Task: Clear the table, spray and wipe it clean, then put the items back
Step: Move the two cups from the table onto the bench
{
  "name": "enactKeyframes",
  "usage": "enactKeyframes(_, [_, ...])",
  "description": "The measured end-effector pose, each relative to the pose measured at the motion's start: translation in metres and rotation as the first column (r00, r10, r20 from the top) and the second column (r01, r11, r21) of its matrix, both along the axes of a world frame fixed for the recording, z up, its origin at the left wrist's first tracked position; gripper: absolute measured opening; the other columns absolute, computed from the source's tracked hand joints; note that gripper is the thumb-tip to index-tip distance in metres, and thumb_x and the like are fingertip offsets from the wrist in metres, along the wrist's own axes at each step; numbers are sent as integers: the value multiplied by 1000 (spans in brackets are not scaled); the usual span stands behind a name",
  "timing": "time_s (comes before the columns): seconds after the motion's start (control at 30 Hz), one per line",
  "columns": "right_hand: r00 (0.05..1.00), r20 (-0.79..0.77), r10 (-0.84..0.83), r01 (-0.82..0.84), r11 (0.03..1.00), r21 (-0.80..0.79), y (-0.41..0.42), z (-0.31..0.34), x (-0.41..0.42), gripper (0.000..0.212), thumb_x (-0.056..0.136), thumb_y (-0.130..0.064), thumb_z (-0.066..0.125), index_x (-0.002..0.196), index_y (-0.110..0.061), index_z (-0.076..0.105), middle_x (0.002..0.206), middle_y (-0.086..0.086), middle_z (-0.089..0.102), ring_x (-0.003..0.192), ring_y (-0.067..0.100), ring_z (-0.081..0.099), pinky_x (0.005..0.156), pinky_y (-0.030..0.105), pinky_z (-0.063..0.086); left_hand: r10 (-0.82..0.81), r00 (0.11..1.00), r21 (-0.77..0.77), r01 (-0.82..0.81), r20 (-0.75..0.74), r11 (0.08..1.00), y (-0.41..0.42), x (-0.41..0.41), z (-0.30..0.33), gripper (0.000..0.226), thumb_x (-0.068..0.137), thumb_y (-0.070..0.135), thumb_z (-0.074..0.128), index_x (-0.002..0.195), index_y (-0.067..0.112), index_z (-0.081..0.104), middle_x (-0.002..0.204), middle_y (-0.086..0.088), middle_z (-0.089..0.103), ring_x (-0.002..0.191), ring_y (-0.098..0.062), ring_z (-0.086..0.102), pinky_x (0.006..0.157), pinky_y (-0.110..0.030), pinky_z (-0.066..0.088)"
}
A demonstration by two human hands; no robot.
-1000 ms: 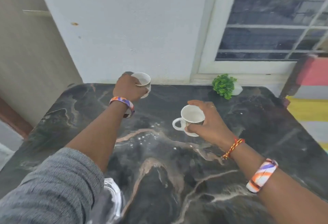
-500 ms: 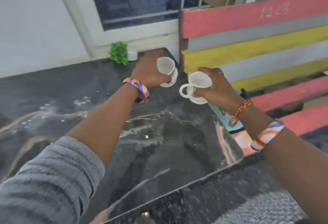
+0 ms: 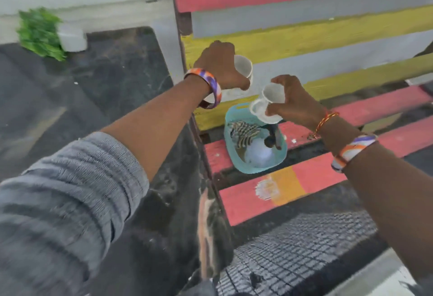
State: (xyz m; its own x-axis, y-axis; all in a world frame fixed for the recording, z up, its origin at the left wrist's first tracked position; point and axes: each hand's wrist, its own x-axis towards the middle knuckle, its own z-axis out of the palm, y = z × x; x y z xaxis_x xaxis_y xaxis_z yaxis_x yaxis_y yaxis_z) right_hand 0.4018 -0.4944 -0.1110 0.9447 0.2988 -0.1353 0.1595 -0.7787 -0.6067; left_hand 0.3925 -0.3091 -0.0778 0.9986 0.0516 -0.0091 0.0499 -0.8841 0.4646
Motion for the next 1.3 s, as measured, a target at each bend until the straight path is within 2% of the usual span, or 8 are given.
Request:
enactKeyframes(0.13, [999,-22,-33,30,995,-94,-38,-19,44,70,71,-1,73,130,3,35,133,22,35,121,32,41,83,21,32,-5,996,7,6,-90,1000,-29,42,-17,67,66,43,75,117,5,54,125,-17,52,110,-32,53,77,-33,41])
enactKeyframes(0.4, [991,-135,-9,-24,970,-240,-141,-68,140,67,72,-11,75,126,1,37,129,20,43,115,35,46,86,35,40,73,987,-29,-78,-143,997,-105,110,-47,65,71,42,72,119,5,51,121,-16,56,108,-33,55,70,-30,37])
enactKeyframes(0.63, [945,-259,198,-278,904,-325,-237,-138,212,69,69,-11,72,132,-12,44,129,20,48,118,37,47,98,41,43,141,938,-88,-177,-316,980,-220,176,-121,61,71,45,68,124,18,49,123,-17,54,112,-36,53,84,-32,43])
enactKeyframes(0.83, [815,-270,513,-580,706,-407,-284,-185,248,70,71,4,61,134,-18,41,140,8,39,134,31,32,112,42,27,244,805,-51,-321,-540,946,-292,192,-193,72,67,44,73,124,11,44,123,-18,53,111,-37,54,82,-37,49])
enactKeyframes(0.9, [779,-280,561,-625,654,-426,-295,-195,256,73,70,3,62,134,-24,40,145,6,33,137,32,23,106,50,37,325,746,-15,-409,-581,912,-309,198,-209,74,66,43,75,124,9,43,127,-19,49,114,-38,52,85,-41,49])
enactKeyframes(1.03, [753,-314,578,-652,593,-472,-308,-208,261,72,73,-3,70,132,-33,40,153,5,19,140,32,9,100,48,45,488,593,12,-628,-641,778,-339,206,-231,82,67,40,76,130,9,35,134,-19,38,120,-37,46,94,-41,44])
enactKeyframes(1.13, [747,-334,574,-661,592,-461,-315,-213,265,72,74,-2,69,132,-33,41,155,4,14,141,33,6,99,48,46,560,503,32,-725,-658,688,-356,211,-245,84,67,39,76,131,6,33,135,-19,37,124,-36,43,99,-40,41])
enactKeyframes(1.3, [779,-309,545,-626,667,-404,-319,-212,265,69,75,4,64,130,-33,45,153,5,18,141,34,7,96,47,48,620,464,122,-731,-633,672,-370,217,-254,83,68,41,75,129,4,32,135,-20,39,125,-37,41,103,-42,35])
